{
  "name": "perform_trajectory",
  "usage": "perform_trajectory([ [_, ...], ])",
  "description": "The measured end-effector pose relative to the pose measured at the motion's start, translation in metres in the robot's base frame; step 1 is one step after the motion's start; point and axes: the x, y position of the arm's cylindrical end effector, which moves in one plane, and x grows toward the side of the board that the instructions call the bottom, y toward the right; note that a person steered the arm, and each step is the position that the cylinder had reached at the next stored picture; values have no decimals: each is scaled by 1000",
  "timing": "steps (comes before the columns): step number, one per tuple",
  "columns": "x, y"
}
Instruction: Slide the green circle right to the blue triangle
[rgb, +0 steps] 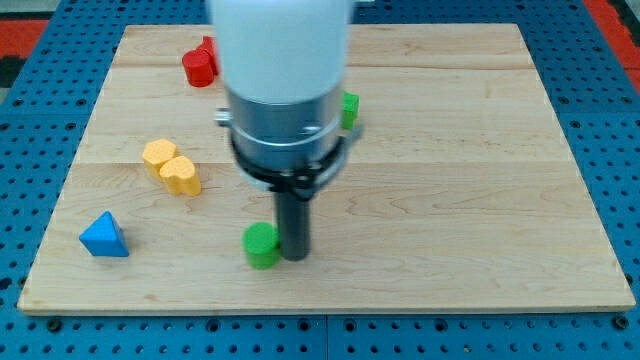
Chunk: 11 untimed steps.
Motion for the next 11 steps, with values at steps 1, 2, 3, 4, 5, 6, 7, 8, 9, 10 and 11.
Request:
perform_trajectory([
  [1, -19, -5],
  [2, -12, -75],
  [3, -10, -97],
  [4, 9, -68],
  [5, 45, -68],
  [6, 64, -80],
  [7, 45, -109],
  [8, 18, -128],
  [9, 11, -100],
  [10, -4, -21],
  [11, -33, 54],
])
